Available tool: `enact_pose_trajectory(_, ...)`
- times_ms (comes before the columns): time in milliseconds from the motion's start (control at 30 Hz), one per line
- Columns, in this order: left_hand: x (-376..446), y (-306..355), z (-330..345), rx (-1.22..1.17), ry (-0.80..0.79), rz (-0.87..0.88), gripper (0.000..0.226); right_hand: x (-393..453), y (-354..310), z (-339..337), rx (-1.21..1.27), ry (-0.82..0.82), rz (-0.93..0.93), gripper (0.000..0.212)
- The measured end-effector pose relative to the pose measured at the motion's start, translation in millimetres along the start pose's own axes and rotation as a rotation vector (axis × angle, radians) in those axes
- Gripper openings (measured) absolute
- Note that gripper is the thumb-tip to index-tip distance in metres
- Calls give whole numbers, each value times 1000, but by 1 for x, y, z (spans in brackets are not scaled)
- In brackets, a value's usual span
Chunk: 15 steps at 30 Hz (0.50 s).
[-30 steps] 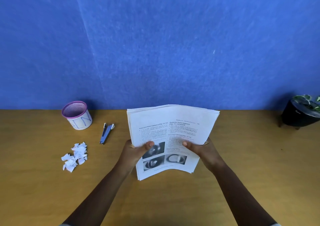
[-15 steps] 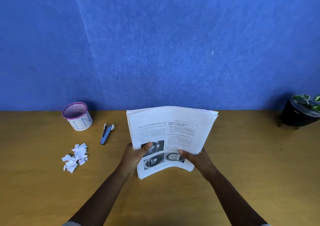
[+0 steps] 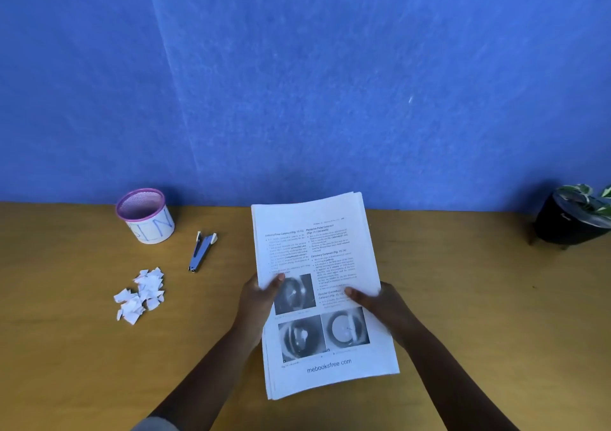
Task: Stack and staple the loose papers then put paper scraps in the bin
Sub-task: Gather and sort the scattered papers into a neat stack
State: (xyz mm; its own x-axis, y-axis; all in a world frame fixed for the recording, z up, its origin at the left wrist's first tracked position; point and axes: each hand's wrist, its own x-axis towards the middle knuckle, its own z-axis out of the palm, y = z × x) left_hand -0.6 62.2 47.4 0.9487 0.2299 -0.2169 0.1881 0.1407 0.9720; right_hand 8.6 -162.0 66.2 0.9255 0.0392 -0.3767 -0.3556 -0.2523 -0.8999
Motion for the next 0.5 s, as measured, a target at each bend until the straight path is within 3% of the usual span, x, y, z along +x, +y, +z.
enact_pose_trajectory(300,1,-30,-3,-4,-19,-210,31,6,33,13,-7,-50,108,30)
enact_pose_trajectory(400,5,-38,-7,1,-71,-287,23,11,45,20,-59,57,88,26)
enact_pose_trajectory(500,10,-42,-9,27,-61,-323,32,21,52,21,-190,186,103,39)
